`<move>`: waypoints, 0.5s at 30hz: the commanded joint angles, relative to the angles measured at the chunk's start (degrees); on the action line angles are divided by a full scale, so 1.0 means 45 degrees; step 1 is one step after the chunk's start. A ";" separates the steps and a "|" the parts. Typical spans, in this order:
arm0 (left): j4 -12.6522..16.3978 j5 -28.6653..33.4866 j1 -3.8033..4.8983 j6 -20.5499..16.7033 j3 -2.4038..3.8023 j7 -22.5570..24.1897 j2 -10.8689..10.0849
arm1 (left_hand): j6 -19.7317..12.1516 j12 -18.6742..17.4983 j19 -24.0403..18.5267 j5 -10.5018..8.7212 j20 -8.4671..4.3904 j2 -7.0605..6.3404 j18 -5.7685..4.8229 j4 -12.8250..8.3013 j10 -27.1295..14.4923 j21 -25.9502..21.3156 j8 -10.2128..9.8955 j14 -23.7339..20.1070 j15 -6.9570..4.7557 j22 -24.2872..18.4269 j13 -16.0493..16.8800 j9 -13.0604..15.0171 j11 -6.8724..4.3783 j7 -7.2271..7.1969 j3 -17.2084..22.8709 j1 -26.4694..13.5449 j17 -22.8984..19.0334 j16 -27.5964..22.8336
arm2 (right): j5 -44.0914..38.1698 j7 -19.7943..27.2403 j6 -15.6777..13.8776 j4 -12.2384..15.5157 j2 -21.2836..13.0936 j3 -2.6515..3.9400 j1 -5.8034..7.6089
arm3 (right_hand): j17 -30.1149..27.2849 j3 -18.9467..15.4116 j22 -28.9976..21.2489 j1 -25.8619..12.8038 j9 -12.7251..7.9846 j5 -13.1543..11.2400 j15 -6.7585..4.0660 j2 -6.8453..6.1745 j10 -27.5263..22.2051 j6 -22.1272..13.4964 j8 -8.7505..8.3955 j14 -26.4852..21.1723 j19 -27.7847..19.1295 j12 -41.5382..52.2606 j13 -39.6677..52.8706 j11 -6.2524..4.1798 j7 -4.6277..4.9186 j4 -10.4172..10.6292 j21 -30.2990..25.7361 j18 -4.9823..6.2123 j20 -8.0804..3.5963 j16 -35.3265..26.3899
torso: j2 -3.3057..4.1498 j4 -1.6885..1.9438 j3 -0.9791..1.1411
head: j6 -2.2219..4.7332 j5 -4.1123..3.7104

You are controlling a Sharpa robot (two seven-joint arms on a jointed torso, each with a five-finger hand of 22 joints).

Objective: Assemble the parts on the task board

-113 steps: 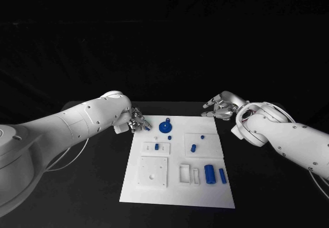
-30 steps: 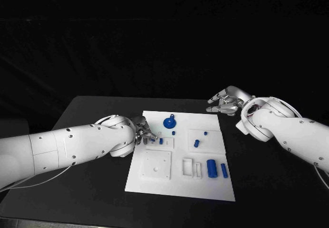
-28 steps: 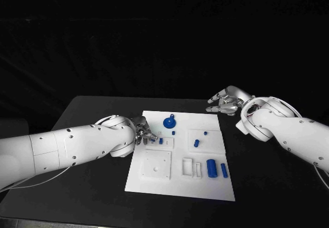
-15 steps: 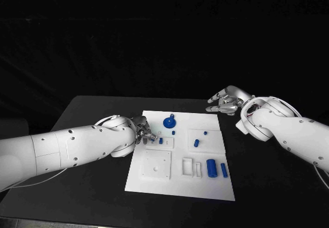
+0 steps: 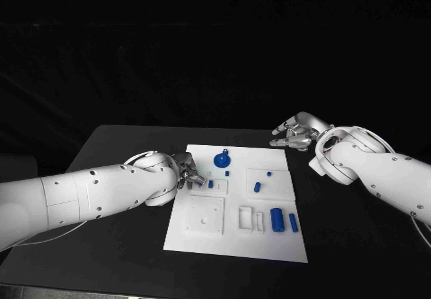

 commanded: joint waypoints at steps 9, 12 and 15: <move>0.0059 -0.0093 -0.0017 0.0439 0.0007 -0.0042 -0.0011 | 0.0667 0.0064 0.0003 0.0067 -0.0069 0.0166 -0.0196 -0.0912 0.0496 0.0029 0.0020 0.0059 0.0008 0.0240 -0.0030 0.0027 -0.0067 -0.0588 0.0797 0.0032 0.0037 -0.0075 | -0.0031 0.0048 0.0154 0.0012 0.0000 0.0005 -0.0013 | 0.0010 0.0050 0.1480 -0.0115 -0.0017 0.0077 0.0033 -0.0034 -0.0043 0.0049 -0.0060 -0.0007 0.0439 0.0001 0.0014 -0.0029 0.0042 -0.0004 -0.0024 0.0151 0.0051 -0.0028 | -0.0007 0.0000 0.0004 | -0.0010 0.0031; 0.0069 -0.0094 -0.0023 0.0467 0.0007 -0.0053 -0.0017 | 0.0667 0.0064 0.0003 0.0067 -0.0069 0.0166 -0.0196 -0.0912 0.0496 0.0029 0.0020 0.0059 0.0008 0.0240 -0.0030 0.0027 -0.0067 -0.0588 0.0797 0.0032 0.0037 -0.0075 | -0.0032 0.0049 0.0155 0.0012 -0.0001 0.0005 -0.0014 | 0.0010 0.0050 0.1480 -0.0115 -0.0017 0.0077 0.0033 -0.0034 -0.0043 0.0049 -0.0060 -0.0007 0.0439 0.0001 0.0014 -0.0029 0.0042 -0.0004 -0.0024 0.0151 0.0051 -0.0028 | -0.0003 0.0003 -0.0002 | -0.0004 0.0028; 0.0065 -0.0097 -0.0027 0.0490 0.0007 -0.0065 -0.0023 | 0.0667 0.0064 0.0003 0.0067 -0.0069 0.0166 -0.0196 -0.0912 0.0496 0.0029 0.0020 0.0059 0.0008 0.0240 -0.0030 0.0027 -0.0067 -0.0588 0.0797 0.0032 0.0037 -0.0075 | -0.0032 0.0050 0.0157 0.0012 -0.0001 0.0005 -0.0015 | 0.0010 0.0050 0.1480 -0.0115 -0.0017 0.0077 0.0033 -0.0034 -0.0043 0.0049 -0.0060 -0.0007 0.0439 0.0001 0.0014 -0.0029 0.0042 -0.0004 -0.0024 0.0151 0.0051 -0.0028 | 0.0000 -0.0007 0.0000 | 0.0008 0.0038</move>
